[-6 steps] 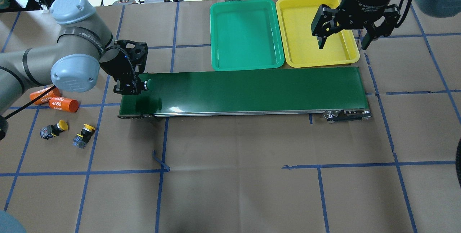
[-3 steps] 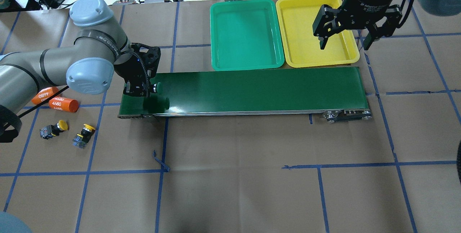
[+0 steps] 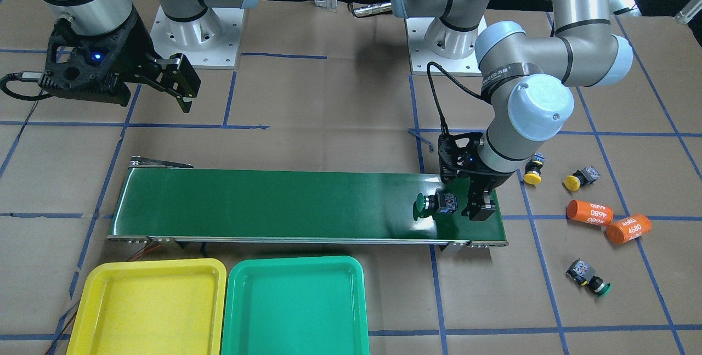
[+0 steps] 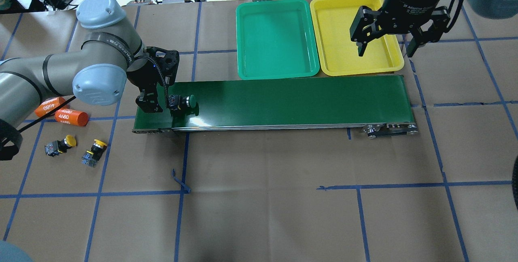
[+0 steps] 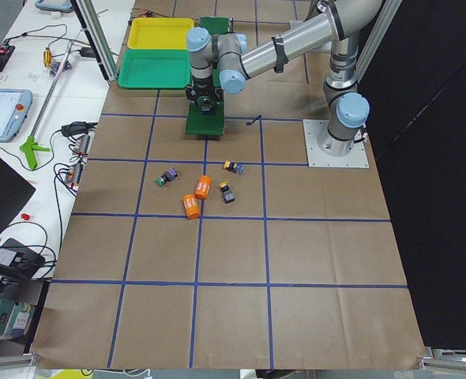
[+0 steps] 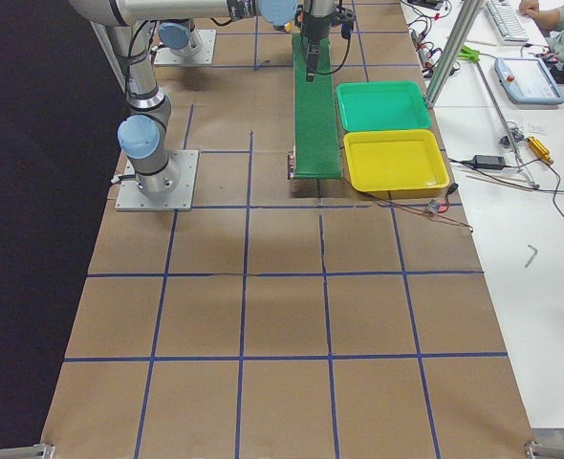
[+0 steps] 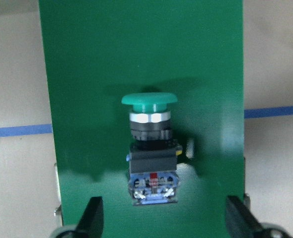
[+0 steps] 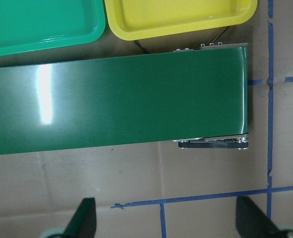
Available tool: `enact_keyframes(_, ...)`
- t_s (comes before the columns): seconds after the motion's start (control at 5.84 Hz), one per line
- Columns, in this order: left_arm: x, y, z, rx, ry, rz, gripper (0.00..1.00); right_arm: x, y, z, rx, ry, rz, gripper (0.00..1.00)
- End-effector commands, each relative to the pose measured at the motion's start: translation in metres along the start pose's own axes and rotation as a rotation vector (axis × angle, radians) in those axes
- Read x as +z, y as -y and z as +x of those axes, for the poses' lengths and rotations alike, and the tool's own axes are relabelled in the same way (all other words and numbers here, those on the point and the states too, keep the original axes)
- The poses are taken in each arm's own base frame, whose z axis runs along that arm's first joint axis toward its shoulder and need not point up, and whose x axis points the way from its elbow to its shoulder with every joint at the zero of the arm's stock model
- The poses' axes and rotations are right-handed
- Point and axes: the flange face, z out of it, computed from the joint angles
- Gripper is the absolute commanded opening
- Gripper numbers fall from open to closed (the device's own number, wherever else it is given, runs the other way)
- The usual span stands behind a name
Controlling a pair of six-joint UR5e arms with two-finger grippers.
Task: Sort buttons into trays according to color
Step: 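Lower the green-capped button onto the belt and open the left gripper, then raise the left gripper and draw it back from the belt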
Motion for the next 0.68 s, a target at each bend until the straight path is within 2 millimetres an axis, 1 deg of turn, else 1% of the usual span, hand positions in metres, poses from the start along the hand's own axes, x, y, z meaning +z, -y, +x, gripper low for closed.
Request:
enact_keyframes(0.0, -0.020, -0.066, 0.015, -0.194, -0.018, 0.014, 0.91, 0.000, 0.000, 0.000, 0.001, 0.000, 0.001, 1.00)
enact_keyframes(0.17, -0.026, -0.117, 0.029, -0.375, -0.025, 0.024, 0.91, 0.000, 0.000, 0.000, 0.001, 0.000, 0.001, 1.00)
enact_keyframes(0.34, -0.019, -0.152, 0.040, -0.473, -0.033, 0.062, 0.91, 0.000, 0.000, 0.001, -0.003, 0.000, 0.001, 1.00)
enact_keyframes(0.51, -0.013, -0.188, 0.051, -0.747, -0.052, 0.065, 0.90, 0.000, 0.001, 0.001, -0.005, 0.001, 0.002, 1.00)
